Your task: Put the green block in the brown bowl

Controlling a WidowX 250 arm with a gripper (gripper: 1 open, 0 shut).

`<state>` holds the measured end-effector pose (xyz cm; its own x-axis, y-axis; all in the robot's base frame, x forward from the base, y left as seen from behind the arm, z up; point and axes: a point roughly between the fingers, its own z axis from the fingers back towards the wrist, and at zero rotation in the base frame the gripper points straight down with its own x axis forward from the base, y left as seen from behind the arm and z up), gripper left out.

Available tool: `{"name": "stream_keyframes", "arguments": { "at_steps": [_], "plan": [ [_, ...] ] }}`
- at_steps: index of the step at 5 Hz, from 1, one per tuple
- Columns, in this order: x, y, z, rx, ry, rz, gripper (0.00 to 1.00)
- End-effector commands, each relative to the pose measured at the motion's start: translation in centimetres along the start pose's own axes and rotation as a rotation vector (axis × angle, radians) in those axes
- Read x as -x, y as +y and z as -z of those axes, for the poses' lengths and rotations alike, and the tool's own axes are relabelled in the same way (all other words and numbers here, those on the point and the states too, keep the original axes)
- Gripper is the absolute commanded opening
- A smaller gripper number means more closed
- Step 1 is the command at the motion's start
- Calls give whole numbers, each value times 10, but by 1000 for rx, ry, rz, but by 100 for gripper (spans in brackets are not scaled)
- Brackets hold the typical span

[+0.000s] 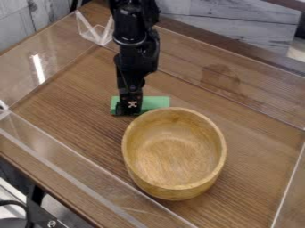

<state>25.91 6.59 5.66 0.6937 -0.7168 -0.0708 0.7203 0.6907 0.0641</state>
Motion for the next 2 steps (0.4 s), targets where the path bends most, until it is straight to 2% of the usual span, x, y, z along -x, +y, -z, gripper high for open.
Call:
{"name": "stream_keyframes", "arguments": {
  "at_steps": [1,2],
  "plan": [
    [-2,9,-6,-31,-25,-16,100],
    [-3,10,-3,-27,-25,-19,100]
  ]
}}
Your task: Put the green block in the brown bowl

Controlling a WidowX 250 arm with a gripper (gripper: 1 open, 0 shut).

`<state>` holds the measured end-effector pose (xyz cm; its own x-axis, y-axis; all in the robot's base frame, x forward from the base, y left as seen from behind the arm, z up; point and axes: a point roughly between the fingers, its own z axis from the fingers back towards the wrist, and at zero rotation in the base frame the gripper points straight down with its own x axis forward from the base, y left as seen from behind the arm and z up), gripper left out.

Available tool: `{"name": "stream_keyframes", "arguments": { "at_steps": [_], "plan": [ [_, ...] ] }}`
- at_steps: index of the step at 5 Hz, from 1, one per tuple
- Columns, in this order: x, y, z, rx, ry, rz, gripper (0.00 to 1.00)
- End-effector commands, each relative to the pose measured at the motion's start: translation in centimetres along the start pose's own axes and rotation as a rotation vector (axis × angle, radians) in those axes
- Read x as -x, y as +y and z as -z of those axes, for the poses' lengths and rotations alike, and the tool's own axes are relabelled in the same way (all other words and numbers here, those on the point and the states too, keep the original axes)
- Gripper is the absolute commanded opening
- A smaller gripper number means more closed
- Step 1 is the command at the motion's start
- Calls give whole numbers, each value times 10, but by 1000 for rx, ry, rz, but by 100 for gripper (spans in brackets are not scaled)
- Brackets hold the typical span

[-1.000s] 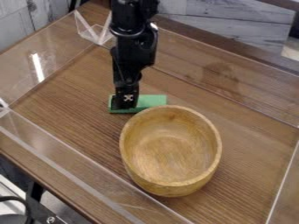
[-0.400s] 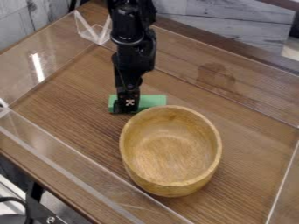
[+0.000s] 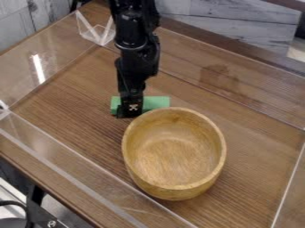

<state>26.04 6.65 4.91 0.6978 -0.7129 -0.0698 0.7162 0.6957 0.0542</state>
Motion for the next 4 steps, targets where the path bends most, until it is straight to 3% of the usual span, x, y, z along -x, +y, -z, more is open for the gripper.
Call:
{"name": "stream_keyframes", "arguments": {
  "at_steps": [1,2,4],
  "plan": [
    [-2,9,-7,-31,-24,-18,100],
    [-2,9,-5,-22,-24,-24,0],
    [1,2,-14,32,-11,-94,0]
  ]
}}
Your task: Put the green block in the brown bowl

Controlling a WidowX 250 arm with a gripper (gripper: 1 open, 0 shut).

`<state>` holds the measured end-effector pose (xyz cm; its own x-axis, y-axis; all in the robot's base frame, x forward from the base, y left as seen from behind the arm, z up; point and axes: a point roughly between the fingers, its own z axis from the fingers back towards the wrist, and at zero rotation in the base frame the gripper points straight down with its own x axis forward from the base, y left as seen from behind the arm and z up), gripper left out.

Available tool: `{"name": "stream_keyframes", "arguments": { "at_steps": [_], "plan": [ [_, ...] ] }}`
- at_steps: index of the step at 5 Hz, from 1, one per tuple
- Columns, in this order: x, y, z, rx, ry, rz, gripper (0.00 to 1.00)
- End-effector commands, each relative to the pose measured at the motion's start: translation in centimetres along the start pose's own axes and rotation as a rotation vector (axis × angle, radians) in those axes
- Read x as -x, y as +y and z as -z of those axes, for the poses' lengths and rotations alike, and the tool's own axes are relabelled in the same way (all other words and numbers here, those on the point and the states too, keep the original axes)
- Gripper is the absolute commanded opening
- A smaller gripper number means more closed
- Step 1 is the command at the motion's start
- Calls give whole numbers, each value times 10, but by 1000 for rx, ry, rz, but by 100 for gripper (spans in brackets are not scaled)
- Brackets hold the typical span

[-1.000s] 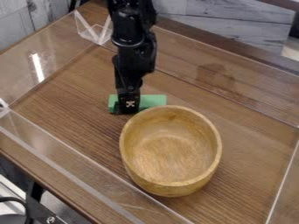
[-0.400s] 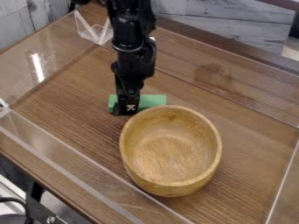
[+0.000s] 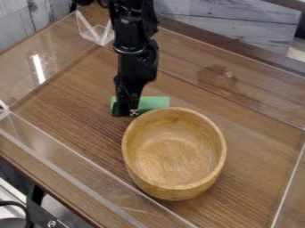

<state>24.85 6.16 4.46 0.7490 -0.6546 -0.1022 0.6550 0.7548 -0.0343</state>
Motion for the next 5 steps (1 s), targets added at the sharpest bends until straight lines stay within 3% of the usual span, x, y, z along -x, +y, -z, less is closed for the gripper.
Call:
{"name": "stream_keyframes", "arguments": {
  "at_steps": [1,4,5],
  "plan": [
    [-2,9,-28,-45,-39,-84,0],
    [0,13,-55,-46,-53,-171,0],
    [0,20,-54,-65,-65,-163,100]
  ]
}}
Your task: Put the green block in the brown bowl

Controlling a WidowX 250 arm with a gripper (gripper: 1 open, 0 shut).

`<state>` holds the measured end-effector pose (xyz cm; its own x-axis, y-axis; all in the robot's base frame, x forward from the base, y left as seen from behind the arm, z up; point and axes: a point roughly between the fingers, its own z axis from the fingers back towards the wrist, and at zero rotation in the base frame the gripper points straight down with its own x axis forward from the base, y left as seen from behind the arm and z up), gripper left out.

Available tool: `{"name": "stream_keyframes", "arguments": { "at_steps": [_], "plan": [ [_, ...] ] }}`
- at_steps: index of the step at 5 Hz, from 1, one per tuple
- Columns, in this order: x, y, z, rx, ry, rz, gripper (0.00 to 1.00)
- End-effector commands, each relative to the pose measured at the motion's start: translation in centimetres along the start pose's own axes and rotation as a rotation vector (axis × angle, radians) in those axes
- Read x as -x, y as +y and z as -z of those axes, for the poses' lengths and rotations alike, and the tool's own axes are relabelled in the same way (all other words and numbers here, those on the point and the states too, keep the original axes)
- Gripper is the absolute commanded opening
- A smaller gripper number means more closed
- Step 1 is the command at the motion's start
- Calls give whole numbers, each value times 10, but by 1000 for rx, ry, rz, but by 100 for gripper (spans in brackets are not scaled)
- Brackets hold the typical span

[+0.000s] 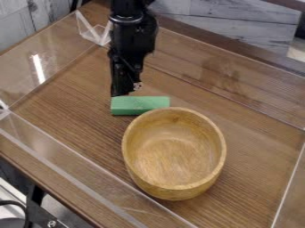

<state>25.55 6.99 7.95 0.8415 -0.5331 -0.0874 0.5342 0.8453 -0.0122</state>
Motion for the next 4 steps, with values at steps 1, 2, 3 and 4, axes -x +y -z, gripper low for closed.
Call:
{"name": "stream_keyframes", "arguments": {
  "at_steps": [1,2,3,4],
  "plan": [
    [-7,15,-13,-69,-65,7,100],
    [-10,17,-4,-78,-78,26,100],
    [-11,19,6,-78,-88,38,100],
    [-13,21,16,-75,-97,49,100]
  ]
}}
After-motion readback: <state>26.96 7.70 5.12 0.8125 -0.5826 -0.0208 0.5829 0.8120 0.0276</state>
